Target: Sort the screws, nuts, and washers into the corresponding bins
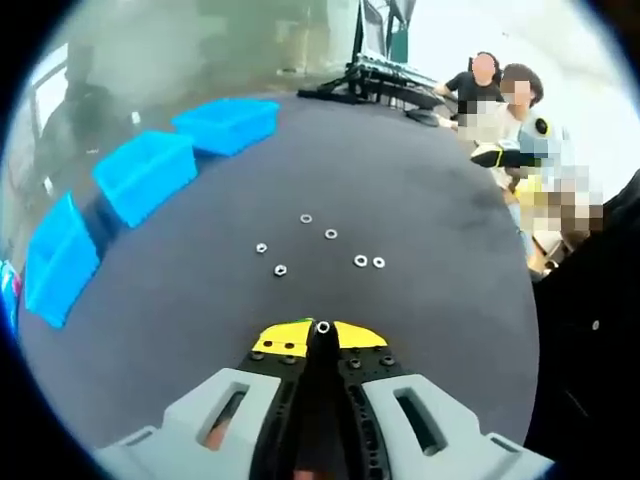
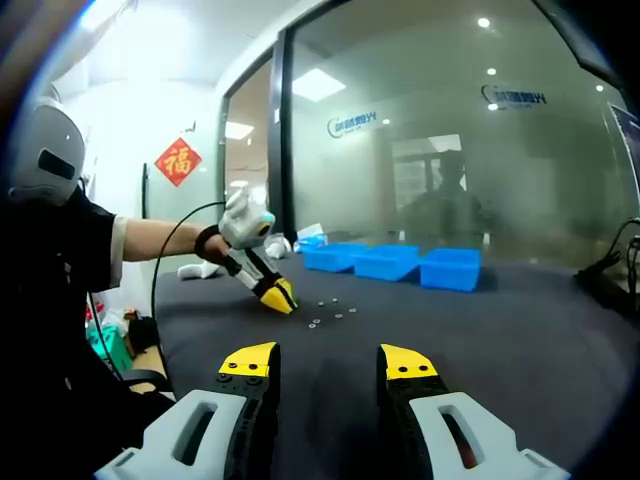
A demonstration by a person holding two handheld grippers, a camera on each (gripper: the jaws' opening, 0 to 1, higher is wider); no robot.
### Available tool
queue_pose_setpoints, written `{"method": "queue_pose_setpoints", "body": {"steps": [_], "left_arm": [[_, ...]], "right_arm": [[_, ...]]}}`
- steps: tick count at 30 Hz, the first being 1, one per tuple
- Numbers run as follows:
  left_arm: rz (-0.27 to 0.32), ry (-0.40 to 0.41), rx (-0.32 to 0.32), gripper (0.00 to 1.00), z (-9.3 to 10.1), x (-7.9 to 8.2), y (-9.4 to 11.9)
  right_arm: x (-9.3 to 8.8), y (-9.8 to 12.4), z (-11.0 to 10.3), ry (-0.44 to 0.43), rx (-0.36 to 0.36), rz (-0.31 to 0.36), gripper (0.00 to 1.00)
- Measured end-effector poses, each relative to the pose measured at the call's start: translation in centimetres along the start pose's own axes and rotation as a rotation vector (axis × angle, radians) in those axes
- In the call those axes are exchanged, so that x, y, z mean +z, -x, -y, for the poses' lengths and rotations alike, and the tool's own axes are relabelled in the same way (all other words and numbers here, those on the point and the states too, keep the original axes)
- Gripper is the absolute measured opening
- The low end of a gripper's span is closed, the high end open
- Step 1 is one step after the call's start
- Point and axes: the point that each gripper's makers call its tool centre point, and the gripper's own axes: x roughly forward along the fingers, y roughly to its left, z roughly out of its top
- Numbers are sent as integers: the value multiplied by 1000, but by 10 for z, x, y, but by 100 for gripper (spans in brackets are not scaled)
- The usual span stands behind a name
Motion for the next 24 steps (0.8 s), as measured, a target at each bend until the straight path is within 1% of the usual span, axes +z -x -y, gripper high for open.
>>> {"method": "queue_pose_setpoints", "body": {"steps": [3, 7, 9, 11, 13, 15, 17, 18, 19, 20, 21, 22, 24], "left_arm": [[19, 3, 7, 5, 0, 0, 1], [75, 27, 30, 4, -3, 4, 6], [124, 70, 68, 4, -9, 10, 11], [159, 76, 80, 4, -10, 13, 17], [207, 100, 102, 4, -12, 17, 24], [246, 101, 125, 4, -13, 21, 32], [265, 107, 135, 4, -12, 22, 38], [298, 105, 152, 4, -13, 26, 43], [310, 103, 160, 4, -12, 27, 47], [344, 100, 175, 4, -11, 32, 54], [359, 96, 185, 4, -9, 34, 58], [388, 93, 205, 4, -10, 37, 63], [417, 96, 218, 4, -7, 39, 71]], "right_arm": [[0, 0, 0, 2, -1, -1, 35], [1, 0, 1, 3, -3, 0, 35], [2, 0, 1, 4, -4, 0, 35], [2, -1, 1, 6, -4, 0, 35], [3, -2, 2, 9, -7, 2, 35], [6, -2, 2, 9, -11, 9, 35], [8, -3, 2, 8, -12, 15, 35], [8, -4, 2, 8, -13, 16, 35], [8, -4, 1, 9, -13, 17, 35], [9, -5, 0, 9, -11, 19, 35], [10, -5, 0, 10, -10, 19, 35], [10, -6, -1, 11, -9, 20, 35], [12, -7, -3, 14, -6, 21, 35]]}}
